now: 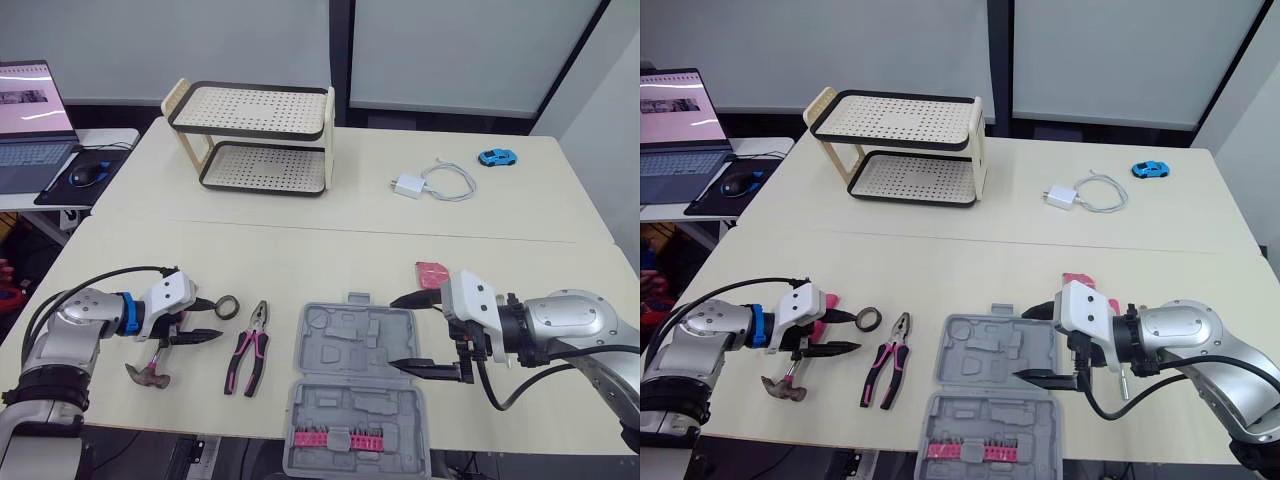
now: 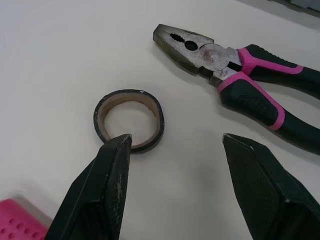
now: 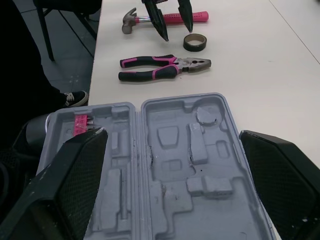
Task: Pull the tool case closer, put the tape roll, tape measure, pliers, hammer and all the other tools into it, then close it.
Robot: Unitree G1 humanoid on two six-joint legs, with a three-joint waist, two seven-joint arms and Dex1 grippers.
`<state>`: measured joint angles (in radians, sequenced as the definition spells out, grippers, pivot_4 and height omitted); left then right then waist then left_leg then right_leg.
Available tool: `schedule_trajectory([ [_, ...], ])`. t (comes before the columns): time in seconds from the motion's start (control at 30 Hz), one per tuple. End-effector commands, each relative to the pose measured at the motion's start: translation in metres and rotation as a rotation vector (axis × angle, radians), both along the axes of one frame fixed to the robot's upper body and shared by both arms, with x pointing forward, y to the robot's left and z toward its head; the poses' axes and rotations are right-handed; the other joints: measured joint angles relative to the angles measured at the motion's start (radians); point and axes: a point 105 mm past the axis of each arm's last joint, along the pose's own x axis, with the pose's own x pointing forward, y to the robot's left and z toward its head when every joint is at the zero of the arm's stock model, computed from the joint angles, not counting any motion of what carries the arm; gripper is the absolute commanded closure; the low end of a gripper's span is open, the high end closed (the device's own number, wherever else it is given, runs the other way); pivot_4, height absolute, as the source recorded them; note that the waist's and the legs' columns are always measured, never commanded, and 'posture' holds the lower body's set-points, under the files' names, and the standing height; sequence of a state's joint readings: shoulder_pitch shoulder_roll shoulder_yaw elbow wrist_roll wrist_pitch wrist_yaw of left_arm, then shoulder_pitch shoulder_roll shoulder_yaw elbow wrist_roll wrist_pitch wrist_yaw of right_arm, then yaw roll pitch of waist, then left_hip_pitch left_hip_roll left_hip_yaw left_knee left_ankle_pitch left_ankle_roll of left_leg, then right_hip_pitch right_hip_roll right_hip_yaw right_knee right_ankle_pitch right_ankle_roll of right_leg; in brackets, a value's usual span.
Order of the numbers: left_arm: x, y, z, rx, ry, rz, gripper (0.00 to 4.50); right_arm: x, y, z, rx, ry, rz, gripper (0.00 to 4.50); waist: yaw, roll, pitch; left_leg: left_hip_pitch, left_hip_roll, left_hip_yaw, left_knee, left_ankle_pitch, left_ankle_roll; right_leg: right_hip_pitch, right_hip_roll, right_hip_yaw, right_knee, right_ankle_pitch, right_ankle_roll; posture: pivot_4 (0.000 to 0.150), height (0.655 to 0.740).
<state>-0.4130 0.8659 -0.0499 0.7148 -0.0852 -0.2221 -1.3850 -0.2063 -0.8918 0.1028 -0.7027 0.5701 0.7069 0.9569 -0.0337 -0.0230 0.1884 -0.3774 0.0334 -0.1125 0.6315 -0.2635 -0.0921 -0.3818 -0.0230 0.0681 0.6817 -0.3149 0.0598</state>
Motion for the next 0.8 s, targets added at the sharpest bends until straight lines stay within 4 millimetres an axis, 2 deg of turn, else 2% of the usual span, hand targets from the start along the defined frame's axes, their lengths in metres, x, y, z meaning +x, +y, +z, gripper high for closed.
schedule_trajectory([
  [0.03,0.005,0.004,-0.004,0.041,-0.010,-0.002,1.53,-0.004,0.005,0.005,0.005,-0.033,0.027,0.00,0.000,0.000,0.000,0.000,0.000,0.000,0.000,0.000,0.000,0.000,0.000,0.000,0.000,0.000,0.000,0.150,0.7350],
  [0.2,0.010,-0.001,-0.010,0.043,-0.006,-0.022,1.53,-0.005,0.006,0.005,0.007,-0.030,0.028,0.00,0.000,0.000,0.000,-0.001,0.000,0.000,0.001,0.000,0.000,-0.001,0.000,0.000,0.001,0.000,0.000,0.150,0.7350],
  [0.5,0.015,-0.017,-0.011,0.049,-0.036,-0.091,1.53,-0.007,0.006,0.003,0.008,-0.021,0.024,0.00,-0.001,0.000,0.000,-0.002,0.000,-0.001,0.003,0.000,0.000,-0.001,0.000,-0.001,0.001,0.001,0.001,0.150,0.7350],
  [0.8,0.017,-0.010,0.012,0.055,-0.085,-0.082,1.53,-0.009,0.007,0.001,0.019,-0.011,0.018,0.00,-0.001,0.000,0.000,-0.004,0.000,-0.002,0.008,0.000,0.000,-0.001,0.000,-0.001,0.003,0.002,0.001,0.150,0.7350],
])
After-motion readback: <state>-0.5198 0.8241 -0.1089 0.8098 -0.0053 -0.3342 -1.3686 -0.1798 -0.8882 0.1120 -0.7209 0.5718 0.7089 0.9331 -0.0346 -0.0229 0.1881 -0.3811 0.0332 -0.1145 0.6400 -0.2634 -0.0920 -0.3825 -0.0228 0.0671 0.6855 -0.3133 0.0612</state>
